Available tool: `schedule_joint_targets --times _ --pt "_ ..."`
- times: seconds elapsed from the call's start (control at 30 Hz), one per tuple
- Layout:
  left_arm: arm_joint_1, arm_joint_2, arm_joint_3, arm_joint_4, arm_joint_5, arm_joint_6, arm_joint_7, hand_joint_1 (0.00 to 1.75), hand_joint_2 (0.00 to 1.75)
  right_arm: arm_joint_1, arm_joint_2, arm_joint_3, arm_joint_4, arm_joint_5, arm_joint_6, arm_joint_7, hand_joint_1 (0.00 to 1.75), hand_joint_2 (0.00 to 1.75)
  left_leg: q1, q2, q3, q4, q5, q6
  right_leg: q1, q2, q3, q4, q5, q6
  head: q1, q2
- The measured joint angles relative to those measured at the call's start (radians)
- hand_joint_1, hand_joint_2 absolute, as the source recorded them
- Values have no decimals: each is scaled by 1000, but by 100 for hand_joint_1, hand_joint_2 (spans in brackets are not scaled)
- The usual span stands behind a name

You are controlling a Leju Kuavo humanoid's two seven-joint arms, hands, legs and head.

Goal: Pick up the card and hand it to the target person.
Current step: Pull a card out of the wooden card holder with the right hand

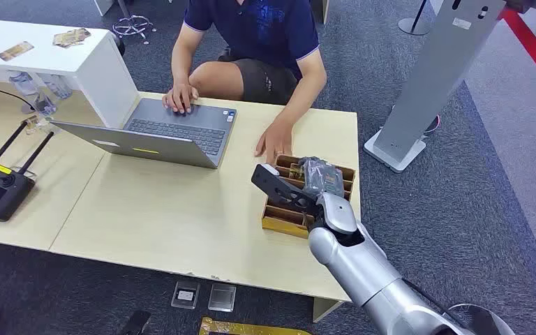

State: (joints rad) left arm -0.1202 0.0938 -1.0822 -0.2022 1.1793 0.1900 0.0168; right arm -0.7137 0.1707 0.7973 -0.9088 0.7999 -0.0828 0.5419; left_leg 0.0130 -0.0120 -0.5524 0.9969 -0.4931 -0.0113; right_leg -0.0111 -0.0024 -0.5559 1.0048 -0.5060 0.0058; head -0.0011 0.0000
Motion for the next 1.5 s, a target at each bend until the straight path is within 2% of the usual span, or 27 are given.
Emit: schedule_joint_targets --times 0.27,0.53,0.93,1.13,1.3,1.5 --pt "3 -1 0 0 0 0 0 0 0 -4 7 0 35 0 -11 -4 57 175 0 0 0 0 0 0 0 0 0 0 0 0 1 0" --pt "4 -2 0 0 0 0 0 0 0 -13 9 0 56 0 -13 -3 72 175 0 0 0 0 0 0 0 0 0 0 0 0 1 0" --pt "5 -4 0 0 0 1 0 0 0 -27 10 1 80 -3 -25 -3 131 175 0 0 1 0 0 0 0 0 0 0 0 0 0 0" --pt "5 -4 0 0 0 0 0 0 0 -27 9 1 86 -3 -27 2 150 175 0 0 1 0 0 0 0 0 0 0 0 0 1 0" --pt "5 -4 -1 0 0 -1 0 0 0 -27 9 1 90 -3 -30 3 159 175 0 0 1 0 0 0 0 0 0 0 0 0 1 0" --pt "4 -4 -8 0 -7 -2 -2 0 0 -28 9 2 96 1 -33 5 159 175 0 0 1 0 0 0 0 0 1 0 0 0 1 0"
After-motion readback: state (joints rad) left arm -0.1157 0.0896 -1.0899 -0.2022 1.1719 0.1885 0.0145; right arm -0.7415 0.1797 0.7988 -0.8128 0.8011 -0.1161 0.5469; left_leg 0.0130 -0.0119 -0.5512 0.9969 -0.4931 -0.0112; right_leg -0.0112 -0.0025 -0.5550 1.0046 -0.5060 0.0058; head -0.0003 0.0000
